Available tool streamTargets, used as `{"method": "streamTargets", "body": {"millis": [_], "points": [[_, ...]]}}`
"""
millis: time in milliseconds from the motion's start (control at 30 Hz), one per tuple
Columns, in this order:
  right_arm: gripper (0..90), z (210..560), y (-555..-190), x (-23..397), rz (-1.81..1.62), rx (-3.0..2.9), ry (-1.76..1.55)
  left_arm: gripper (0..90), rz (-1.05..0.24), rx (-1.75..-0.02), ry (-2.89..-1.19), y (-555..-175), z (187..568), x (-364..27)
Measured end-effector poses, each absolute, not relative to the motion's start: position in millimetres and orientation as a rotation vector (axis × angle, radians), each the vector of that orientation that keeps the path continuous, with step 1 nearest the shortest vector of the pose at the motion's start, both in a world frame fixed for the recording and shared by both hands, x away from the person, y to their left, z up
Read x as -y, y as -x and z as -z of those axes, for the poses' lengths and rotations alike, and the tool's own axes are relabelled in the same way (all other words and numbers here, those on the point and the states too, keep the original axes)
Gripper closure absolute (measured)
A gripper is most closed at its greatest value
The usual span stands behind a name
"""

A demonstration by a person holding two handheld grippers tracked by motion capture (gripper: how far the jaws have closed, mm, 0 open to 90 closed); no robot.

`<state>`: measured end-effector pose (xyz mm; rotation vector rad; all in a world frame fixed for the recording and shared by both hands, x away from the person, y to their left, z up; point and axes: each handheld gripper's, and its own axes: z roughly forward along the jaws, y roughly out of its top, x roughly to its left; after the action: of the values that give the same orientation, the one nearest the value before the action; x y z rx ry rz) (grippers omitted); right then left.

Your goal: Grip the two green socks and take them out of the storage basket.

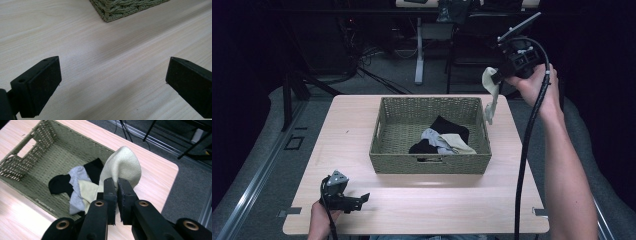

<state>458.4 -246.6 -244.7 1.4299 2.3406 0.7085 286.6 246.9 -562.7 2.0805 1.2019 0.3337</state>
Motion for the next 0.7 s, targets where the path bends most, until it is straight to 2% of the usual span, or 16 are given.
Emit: {"method": "streamTargets", "body": {"millis": [300, 700], "points": [[86.0, 269.0, -455.1, 275.4, -0.635, -2.317, -1.499, 0.2, -0.336, -1.202, -2.079, -286.9, 563.1, -246.2], [86.5, 348.0, -468.6, 302.7, -0.486, -2.344, -1.647, 0.2, -0.348, -1.208, -2.073, -286.9, 563.5, -245.8]]}}
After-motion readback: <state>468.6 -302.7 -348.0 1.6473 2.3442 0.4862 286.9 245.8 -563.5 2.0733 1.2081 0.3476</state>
